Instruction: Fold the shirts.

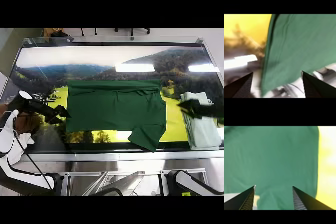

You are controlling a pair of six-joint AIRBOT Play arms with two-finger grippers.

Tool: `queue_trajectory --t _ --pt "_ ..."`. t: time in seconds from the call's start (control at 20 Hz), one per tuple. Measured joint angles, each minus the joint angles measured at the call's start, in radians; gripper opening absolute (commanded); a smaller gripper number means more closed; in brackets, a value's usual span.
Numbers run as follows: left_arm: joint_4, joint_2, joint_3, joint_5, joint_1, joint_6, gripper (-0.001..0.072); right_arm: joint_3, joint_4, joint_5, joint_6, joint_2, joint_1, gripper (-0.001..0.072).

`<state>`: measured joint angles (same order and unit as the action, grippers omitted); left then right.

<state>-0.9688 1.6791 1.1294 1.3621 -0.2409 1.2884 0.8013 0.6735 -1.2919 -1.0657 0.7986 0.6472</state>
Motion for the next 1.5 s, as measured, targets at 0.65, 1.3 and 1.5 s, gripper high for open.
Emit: queue_trajectory --t 0.65,1.3,1.5 --pt "0.091 -0.021 -0.021 -0.114 0.072 -0.067 0.0014 -0.467 0.119 0.101 -0.123 -0.121 0.045 0.0523" --pt "0.098 -0.022 -0.008 -0.063 0.055 -0.067 0.0011 -0.432 -0.088 0.306 -0.034 0.025 -0.294 0.0019" --pt "0.023 -0.048 -0.033 0.013 0.009 -0.025 0.0012 -0.372 0.075 0.192 -0.187 -0.073 -0.262 0.0019"
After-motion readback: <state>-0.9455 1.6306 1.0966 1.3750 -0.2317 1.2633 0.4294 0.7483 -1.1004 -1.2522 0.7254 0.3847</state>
